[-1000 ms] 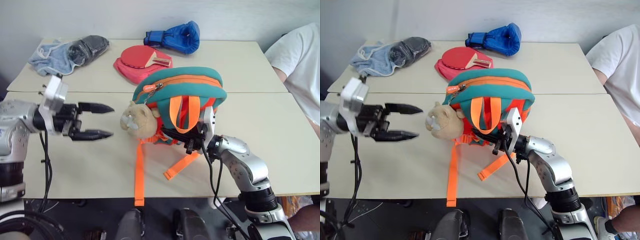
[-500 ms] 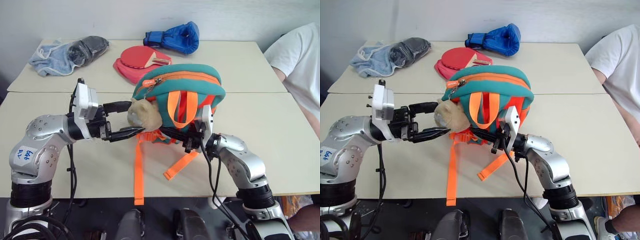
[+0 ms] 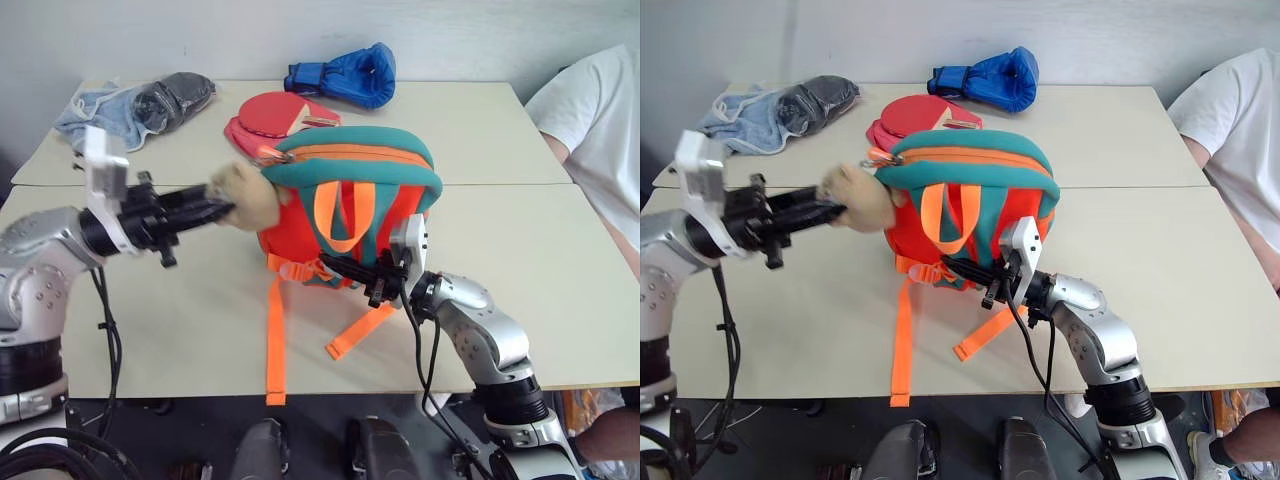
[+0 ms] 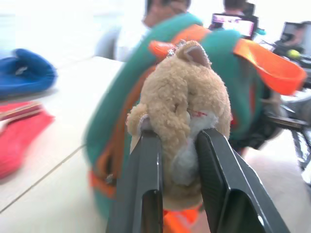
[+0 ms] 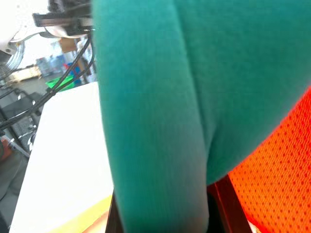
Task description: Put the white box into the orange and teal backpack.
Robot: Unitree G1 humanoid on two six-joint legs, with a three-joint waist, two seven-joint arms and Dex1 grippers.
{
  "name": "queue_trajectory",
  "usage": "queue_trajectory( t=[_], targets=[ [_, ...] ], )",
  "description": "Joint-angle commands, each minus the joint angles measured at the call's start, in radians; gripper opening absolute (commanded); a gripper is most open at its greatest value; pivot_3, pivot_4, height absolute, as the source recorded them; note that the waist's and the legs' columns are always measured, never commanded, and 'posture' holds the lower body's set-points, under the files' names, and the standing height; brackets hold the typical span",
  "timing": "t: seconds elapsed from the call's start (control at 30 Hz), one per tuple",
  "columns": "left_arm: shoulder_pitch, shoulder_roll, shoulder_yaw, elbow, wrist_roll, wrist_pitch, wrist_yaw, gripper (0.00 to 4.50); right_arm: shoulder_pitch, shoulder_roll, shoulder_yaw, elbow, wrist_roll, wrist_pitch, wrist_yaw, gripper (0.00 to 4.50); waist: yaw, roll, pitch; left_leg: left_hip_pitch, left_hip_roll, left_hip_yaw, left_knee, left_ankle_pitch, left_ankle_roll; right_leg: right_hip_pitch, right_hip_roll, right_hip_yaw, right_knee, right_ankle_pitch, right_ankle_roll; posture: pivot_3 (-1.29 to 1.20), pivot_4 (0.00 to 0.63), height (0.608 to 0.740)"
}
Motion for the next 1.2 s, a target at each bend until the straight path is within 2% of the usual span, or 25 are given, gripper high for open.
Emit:
queue_trajectory(
  t=[0.03, 0.27, 0.4, 0.57, 0.63, 0.7, 0.77, 0.87, 0.93, 1.07, 1.2],
  targets=[
    [-0.045, 0.051, -0.001, 0.142, 0.077, 0.000, 0.027, 0.66, 0.021, 0.001, -0.037, -0.061, 0.015, -0.026, -0.022, 0.00, 0.000, 0.000, 0.000, 0.000, 0.000, 0.000, 0.000, 0.000, 0.000, 0.000, 0.000, 0.000, 0.000, 0.000, 0.000, 0.00, 0.150, 0.740],
    [-0.094, -0.017, -0.034, 0.274, 0.099, 0.127, 0.142, 0.66, 0.069, 0.001, -0.040, -0.110, 0.021, -0.029, -0.056, 0.00, -0.002, 0.000, 0.000, 0.000, 0.000, 0.000, 0.000, 0.000, 0.000, 0.000, 0.000, 0.000, 0.000, 0.000, 0.000, 0.00, 0.150, 0.740],
    [-0.045, -0.045, -0.140, 0.277, 0.168, 0.168, 0.156, 0.66, 0.079, 0.010, -0.042, -0.118, 0.029, -0.042, -0.062, 0.00, -0.002, 0.000, 0.000, 0.000, 0.000, 0.001, 0.000, 0.000, 0.000, -0.001, 0.000, 0.001, 0.001, 0.000, 0.000, 0.00, 0.150, 0.740],
    [0.033, -0.051, -0.273, 0.248, 0.316, -0.017, 0.097, 0.66, 0.081, 0.024, -0.044, -0.113, 0.036, -0.070, -0.063, 0.00, 0.000, 0.000, 0.000, 0.000, 0.000, 0.001, 0.000, 0.000, 0.000, -0.001, 0.000, 0.001, 0.001, 0.000, 0.000, 0.00, 0.150, 0.740],
    [0.089, -0.081, -0.269, 0.253, 0.346, -0.170, 0.073, 0.66, 0.086, 0.030, -0.047, -0.113, 0.037, -0.081, -0.064, 0.00, -0.001, 0.000, 0.000, 0.000, 0.001, 0.001, 0.000, 0.000, 0.000, -0.001, 0.000, 0.001, 0.000, 0.000, 0.000, 0.00, 0.150, 0.740],
    [0.181, -0.129, -0.226, 0.206, 0.325, -0.429, -0.042, 0.66, 0.086, 0.031, -0.053, -0.100, 0.042, -0.086, -0.059, 0.00, -0.002, 0.000, -0.001, 0.001, 0.000, 0.001, -0.001, 0.000, 0.000, -0.001, -0.001, 0.001, 0.000, 0.000, 0.000, 0.00, 0.150, 0.740],
    [0.216, -0.142, -0.194, 0.190, 0.331, -0.468, -0.019, 0.66, 0.082, 0.033, -0.059, -0.086, 0.037, -0.107, -0.053, 0.00, 0.000, 0.000, -0.001, 0.001, 0.000, 0.003, -0.001, -0.001, 0.000, -0.001, -0.001, 0.001, 0.000, 0.000, 0.000, 0.00, 0.150, 0.740],
    [0.242, -0.126, -0.137, 0.193, 0.316, -0.483, -0.010, 1.59, 0.054, 0.038, -0.090, -0.065, 0.133, -0.073, 0.005, 0.98, 0.001, -0.001, -0.001, 0.000, 0.001, 0.001, 0.000, -0.001, 0.000, 0.000, -0.002, 0.000, 0.000, 0.000, 0.000, 0.00, 0.150, 0.740],
    [0.251, -0.098, -0.111, 0.194, 0.317, -0.492, -0.018, 2.27, 0.047, -0.013, -0.100, -0.079, 0.158, -0.032, 0.045, 1.68, 0.000, -0.001, -0.001, 0.001, 0.000, 0.001, 0.000, -0.001, 0.001, 0.000, -0.002, 0.001, 0.000, 0.000, 0.000, 0.00, 0.150, 0.740],
    [0.353, -0.017, -0.016, 0.134, 0.278, -0.432, -0.041, 3.66, 0.109, -0.271, -0.186, -0.084, 0.147, -0.017, 0.219, 3.21, 0.000, -0.001, -0.001, 0.001, 0.000, 0.001, -0.001, -0.003, 0.003, 0.000, -0.003, 0.000, -0.001, 0.000, 0.000, 0.00, 0.150, 0.740],
    [0.559, 0.030, 0.130, 0.030, 0.265, -0.409, -0.034, 4.50, 0.169, -0.467, -0.312, 0.082, 0.076, -0.139, 0.358, 4.20, -0.002, -0.001, -0.001, 0.000, 0.000, 0.003, -0.001, -0.006, 0.005, 0.001, -0.003, 0.000, -0.006, 0.000, 0.000, 0.00, 0.150, 0.740]
  ],
)
